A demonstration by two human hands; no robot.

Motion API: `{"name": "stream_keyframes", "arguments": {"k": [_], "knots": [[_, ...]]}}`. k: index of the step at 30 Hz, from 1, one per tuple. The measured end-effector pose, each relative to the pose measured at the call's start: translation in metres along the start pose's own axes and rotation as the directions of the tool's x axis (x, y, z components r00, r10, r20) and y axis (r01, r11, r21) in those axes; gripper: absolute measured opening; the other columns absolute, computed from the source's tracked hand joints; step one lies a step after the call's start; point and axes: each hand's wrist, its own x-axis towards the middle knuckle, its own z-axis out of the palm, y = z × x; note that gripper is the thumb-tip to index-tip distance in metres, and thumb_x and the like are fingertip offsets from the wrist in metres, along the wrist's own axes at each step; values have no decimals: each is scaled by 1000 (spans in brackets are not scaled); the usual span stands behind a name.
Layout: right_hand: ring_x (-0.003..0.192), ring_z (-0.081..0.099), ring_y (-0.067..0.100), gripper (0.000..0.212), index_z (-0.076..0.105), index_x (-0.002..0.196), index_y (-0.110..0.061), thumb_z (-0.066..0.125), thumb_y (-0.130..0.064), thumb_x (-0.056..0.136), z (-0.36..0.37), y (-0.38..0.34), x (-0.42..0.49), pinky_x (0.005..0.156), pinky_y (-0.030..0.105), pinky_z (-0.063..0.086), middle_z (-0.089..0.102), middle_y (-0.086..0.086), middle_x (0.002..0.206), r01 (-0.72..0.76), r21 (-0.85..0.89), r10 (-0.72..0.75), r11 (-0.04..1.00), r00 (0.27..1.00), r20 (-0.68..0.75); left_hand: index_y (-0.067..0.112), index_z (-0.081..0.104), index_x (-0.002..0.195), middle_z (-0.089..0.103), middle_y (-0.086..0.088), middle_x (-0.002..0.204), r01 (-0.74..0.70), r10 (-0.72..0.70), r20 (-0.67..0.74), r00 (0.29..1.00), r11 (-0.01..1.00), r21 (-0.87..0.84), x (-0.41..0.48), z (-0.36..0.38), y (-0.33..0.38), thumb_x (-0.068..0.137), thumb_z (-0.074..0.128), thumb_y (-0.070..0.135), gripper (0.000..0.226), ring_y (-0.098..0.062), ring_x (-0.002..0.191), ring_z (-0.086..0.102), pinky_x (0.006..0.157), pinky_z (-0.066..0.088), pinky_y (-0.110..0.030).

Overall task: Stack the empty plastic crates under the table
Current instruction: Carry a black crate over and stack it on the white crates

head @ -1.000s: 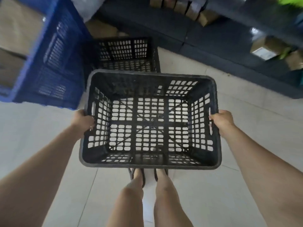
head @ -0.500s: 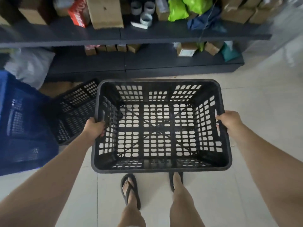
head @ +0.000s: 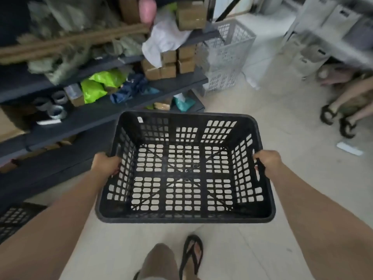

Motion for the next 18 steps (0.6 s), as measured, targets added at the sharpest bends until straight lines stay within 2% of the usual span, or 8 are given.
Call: {"name": "stream_keyframes", "arguments": {"k": [3,5,8,10,13,15,18], "knots": [[56,53,27,15,53,68,1,55,12,77,-46,-34,54,36,25,47,54,17,72,-24,59,27,998,998,-50,4,53,67,53,-13,61,-50,48,65,997,999,21,15,61,77,83,59,3,17,-24,50,48,36,43,-22],[56,51,28,14,52,69,2,56,13,78,-73,-57,95,30,23,44,52,17,71,-34,95,42,995,995,-85,6,53,69,54,-13,64,-84,78,121,990,995,49,24,102,123,82,59,2,15,-24,51,48,31,40,-18],[56,52,30,9,55,77,5,58,13,78,-104,-104,165,28,24,43,53,18,70,-33,105,46,994,992,-120,6,54,71,56,-15,64,-134,121,181,976,989,62,52,166,190,83,56,-1,14,-24,53,51,34,44,-21],[54,50,30,12,53,73,4,57,14,78,-120,-138,212,28,23,42,51,18,65,-26,90,39,996,989,-142,5,53,66,57,-15,57,-149,135,201,970,987,57,77,209,235,83,54,-3,18,-25,48,51,39,44,-25],[52,44,28,22,47,64,1,53,14,80,-139,-206,277,26,18,35,44,18,62,-7,131,31,991,983,-179,1,55,60,51,-7,36,-163,144,231,962,985,64,115,267,307,78,54,-1,18,-20,32,47,39,40,-20],[52,44,26,25,45,63,-3,52,12,81,-152,-253,313,24,16,35,45,17,65,3,143,26,990,980,-200,-2,58,67,54,-13,47,-170,147,228,963,982,83,134,298,357,76,55,2,11,-25,39,49,50,44,-27],[56,46,17,24,45,67,-13,55,2,83,-173,-316,365,27,15,39,47,6,71,21,99,-5,995,986,-164,-2,58,81,56,-19,64,-185,165,223,961,980,72,156,336,434,79,55,3,6,-27,49,50,53,43,-29]]}}
